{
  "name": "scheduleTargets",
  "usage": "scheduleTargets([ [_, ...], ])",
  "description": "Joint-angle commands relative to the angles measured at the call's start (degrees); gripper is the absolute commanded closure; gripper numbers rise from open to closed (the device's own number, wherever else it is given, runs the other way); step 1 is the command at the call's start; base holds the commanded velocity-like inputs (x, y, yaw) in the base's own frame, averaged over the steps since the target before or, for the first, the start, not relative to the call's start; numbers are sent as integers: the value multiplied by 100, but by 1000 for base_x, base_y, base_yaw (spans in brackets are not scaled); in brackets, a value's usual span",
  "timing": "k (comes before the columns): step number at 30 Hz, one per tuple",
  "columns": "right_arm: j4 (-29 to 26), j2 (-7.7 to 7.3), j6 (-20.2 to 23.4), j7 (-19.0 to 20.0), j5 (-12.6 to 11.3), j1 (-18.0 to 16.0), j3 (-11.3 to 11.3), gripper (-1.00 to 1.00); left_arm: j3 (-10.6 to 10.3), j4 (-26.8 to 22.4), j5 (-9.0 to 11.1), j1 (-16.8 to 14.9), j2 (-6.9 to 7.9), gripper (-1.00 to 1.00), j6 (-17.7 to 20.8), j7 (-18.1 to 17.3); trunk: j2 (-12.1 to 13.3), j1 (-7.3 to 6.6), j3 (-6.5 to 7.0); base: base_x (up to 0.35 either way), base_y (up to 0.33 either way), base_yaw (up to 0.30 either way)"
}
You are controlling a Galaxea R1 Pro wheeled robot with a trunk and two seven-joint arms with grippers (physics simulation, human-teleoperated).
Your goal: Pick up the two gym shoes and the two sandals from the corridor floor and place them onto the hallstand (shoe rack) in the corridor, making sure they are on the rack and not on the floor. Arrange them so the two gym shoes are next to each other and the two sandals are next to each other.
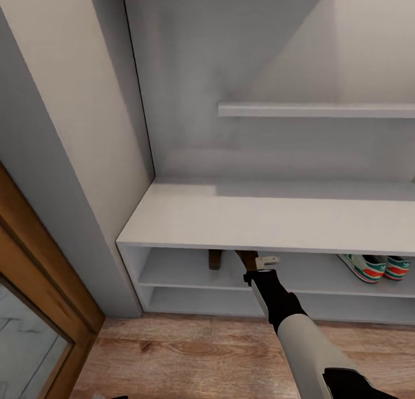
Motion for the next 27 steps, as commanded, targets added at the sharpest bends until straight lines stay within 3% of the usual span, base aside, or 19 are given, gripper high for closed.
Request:
scheduleTargets([
  [1,-8,7,30,11,41,-2,-29,100,46,-4,-57,-6,-6,-100,-32,-29,-2,-1,-5,2,0,0],
  [4,-8,7,30,11,33,-2,-29,100,50,5,-57,-6,-6,-100,-32,-50,-2,-1,-13,0,0,0],
  [12,-8,7,30,11,32,-2,-29,100,59,27,-57,-6,-2,-100,-32,-67,-13,19,-252,0,0,0],
  [27,-9,7,30,11,39,-2,-34,100,68,23,-51,-6,1,-100,-33,-63,-13,19,-273,2,0,0],
])
